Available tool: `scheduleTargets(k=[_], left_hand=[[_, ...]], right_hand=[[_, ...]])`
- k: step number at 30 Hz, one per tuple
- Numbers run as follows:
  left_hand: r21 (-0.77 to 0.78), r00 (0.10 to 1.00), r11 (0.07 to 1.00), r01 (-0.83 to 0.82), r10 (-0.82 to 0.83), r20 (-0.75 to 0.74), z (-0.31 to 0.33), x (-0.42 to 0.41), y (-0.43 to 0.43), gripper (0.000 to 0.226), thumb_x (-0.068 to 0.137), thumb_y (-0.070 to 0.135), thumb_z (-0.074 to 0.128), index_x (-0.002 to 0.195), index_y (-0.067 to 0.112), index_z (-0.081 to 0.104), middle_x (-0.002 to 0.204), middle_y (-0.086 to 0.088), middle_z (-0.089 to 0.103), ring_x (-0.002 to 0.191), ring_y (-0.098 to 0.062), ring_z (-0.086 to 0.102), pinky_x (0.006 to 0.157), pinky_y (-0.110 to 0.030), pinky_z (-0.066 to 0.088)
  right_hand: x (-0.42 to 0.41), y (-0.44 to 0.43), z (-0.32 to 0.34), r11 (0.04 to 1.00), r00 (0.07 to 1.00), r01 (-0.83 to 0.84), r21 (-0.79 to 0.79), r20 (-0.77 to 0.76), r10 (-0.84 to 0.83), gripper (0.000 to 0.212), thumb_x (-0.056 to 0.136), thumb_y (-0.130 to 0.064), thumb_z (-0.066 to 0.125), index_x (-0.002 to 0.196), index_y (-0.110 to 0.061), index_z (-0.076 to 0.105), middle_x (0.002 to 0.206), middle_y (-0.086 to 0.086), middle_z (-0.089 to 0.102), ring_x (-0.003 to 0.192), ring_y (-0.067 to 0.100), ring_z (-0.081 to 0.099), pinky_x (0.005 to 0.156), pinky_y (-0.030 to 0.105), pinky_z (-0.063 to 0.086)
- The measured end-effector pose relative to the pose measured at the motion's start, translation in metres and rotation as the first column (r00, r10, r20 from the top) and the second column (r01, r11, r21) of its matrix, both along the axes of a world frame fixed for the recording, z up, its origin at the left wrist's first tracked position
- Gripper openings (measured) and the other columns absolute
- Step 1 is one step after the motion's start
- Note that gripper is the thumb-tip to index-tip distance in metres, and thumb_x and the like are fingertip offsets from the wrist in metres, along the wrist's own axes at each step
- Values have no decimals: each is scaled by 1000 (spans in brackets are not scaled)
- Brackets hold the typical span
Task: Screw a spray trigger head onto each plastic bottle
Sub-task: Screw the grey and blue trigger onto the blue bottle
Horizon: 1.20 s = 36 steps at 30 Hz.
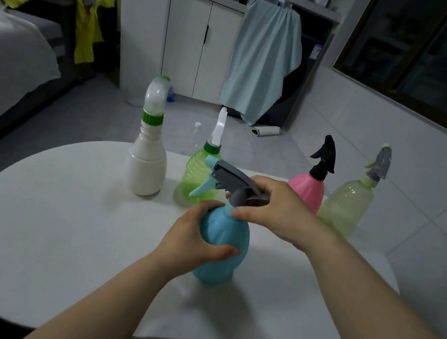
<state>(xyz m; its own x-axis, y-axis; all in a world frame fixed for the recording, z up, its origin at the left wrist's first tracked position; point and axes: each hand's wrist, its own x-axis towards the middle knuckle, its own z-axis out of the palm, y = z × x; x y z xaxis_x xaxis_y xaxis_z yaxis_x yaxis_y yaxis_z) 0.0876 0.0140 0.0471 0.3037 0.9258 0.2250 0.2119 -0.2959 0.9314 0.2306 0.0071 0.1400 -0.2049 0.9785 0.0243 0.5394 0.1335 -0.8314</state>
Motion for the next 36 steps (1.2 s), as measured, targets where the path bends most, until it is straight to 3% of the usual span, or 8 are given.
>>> scheduleTargets(k=[11, 14, 18, 22, 25, 28, 32, 36], left_hand=[[-9, 1000, 1000, -3, 3, -15, 2, 0, -2, 54, 46, 37, 75, 81, 54, 38, 87, 30, 46, 82, 5, 51, 68, -12, 42], [-18, 1000, 1000, -11, 11, 0, 2, 0, -1, 52, 44, 39, 72, 81, 53, 39, 87, 30, 47, 82, 8, 50, 69, -11, 43], [2, 1000, 1000, 2, -2, -10, -1, -2, 0, 57, 53, 28, 81, 81, 54, 39, 88, 30, 46, 82, 8, 49, 68, -11, 41], [-5, 1000, 1000, -3, 3, -11, -2, -2, 1, 58, 54, 23, 81, 81, 53, 39, 88, 29, 47, 81, 7, 50, 68, -12, 41], [-18, 1000, 1000, 4, -5, -14, -1, -1, 1, 59, 55, 23, 81, 83, 53, 39, 89, 29, 47, 83, 6, 50, 69, -14, 42], [-28, 1000, 1000, 2, -3, -18, 0, -2, 1, 58, 55, 25, 81, 84, 52, 38, 90, 28, 47, 83, 5, 50, 72, -20, 42], [-31, 999, 999, -5, 4, -38, 0, -3, 1, 59, 55, 26, 80, 88, 49, 37, 89, 27, 47, 84, -4, 51, 77, -28, 43], [-23, 999, 1000, -14, 13, -39, 0, -2, 1, 59, 54, 26, 81, 90, 48, 39, 89, 27, 46, 86, -9, 52, 78, -28, 43]], right_hand=[[-2, -1, -9, 985, 986, 81, 152, 129, -101, 30, 62, -21, 76, 66, -29, 48, 72, -12, 59, 69, 4, 57, 62, 13, 46], [-6, -2, -14, 976, 973, 88, 201, 194, -127, 32, 62, -31, 75, 67, -31, 44, 70, -15, 54, 65, 0, 52, 58, 17, 41], [1, -4, -1, 990, 934, 71, 119, 341, -108, 49, 57, -50, 71, 89, -28, 41, 82, -15, 50, 73, 1, 50, 61, 20, 41], [11, -7, 31, 989, 896, -81, 123, 444, 18, 75, 61, -39, 75, 123, -36, 34, 113, -14, 41, 92, -13, 41, 76, 5, 34], [6, -4, 51, 966, 756, -251, 56, 635, 159, 87, 68, -27, 71, 134, -44, 18, 148, -14, 12, 128, 1, 17, 99, 18, 18], [-8, 4, 54, 930, 491, -366, -13, 847, 205, 77, 74, -14, 63, 136, -36, 22, 154, -7, 2, 139, 16, 4, 110, 31, 13], [-22, 17, 49, 864, 228, -504, 0, 965, 133, 36, 84, -19, 50, 119, -24, 51, 149, -3, 28, 139, 23, 9, 110, 37, 5], [-26, 21, 53, 868, 141, -496, -37, 983, 122, 22, 77, -29, 58, 97, -23, 62, 98, -3, 63, 114, 20, 44, 108, 39, 10]])
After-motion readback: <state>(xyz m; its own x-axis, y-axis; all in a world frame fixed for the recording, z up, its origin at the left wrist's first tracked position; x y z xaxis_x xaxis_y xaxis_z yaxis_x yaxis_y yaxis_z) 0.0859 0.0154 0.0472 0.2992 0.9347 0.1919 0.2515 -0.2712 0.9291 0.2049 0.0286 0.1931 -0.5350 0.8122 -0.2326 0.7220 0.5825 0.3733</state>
